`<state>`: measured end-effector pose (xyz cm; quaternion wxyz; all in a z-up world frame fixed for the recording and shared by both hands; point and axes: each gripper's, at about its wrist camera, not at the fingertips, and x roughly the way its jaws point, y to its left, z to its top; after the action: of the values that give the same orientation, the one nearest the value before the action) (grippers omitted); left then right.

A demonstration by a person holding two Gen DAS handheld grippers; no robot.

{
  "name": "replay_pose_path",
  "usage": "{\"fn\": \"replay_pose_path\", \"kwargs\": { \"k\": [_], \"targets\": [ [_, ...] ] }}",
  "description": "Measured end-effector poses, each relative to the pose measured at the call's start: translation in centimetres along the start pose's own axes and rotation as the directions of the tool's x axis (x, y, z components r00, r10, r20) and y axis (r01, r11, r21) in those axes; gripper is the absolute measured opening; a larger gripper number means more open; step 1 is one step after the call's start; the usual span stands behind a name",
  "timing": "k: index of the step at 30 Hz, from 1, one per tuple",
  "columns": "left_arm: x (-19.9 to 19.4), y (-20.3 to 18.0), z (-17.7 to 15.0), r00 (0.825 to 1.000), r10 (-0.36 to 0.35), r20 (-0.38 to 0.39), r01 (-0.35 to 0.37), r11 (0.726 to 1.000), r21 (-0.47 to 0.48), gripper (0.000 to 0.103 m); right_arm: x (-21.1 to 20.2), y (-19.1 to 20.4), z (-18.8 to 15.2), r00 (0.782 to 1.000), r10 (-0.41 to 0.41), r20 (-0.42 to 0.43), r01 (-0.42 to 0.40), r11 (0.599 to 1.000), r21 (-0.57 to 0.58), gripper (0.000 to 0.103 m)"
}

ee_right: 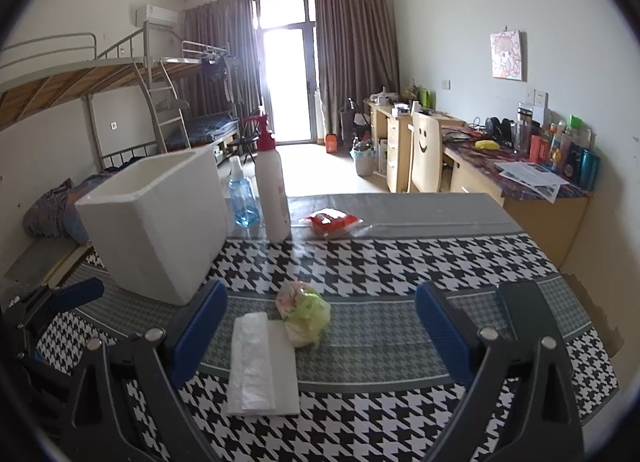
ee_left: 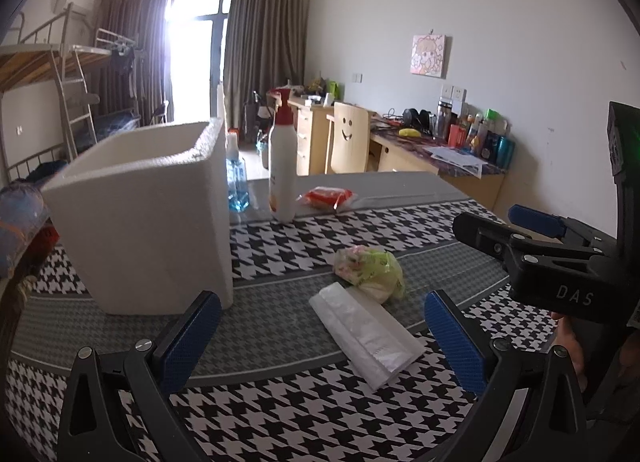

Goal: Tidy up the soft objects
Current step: 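Withdraw both tools from the box toward the tissue pack and bag, then grasp the white tissue pack with the left gripper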

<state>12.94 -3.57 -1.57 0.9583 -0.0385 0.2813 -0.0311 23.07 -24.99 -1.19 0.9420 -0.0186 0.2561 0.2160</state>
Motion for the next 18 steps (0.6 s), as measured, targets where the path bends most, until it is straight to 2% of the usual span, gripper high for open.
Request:
{"fn": "replay_pose_path", "kwargs": {
  "k": [18],
  "targets": [
    [2.6, -1.0, -1.7, 0.997, -0.015, -0.080, 0.014, 1.000, -0.003, 0.102, 1.8, -2.0, -1.0, 0.998, -0.003, -0.064, 0.005, 0.999, 0.037, 0.097]
  ]
}}
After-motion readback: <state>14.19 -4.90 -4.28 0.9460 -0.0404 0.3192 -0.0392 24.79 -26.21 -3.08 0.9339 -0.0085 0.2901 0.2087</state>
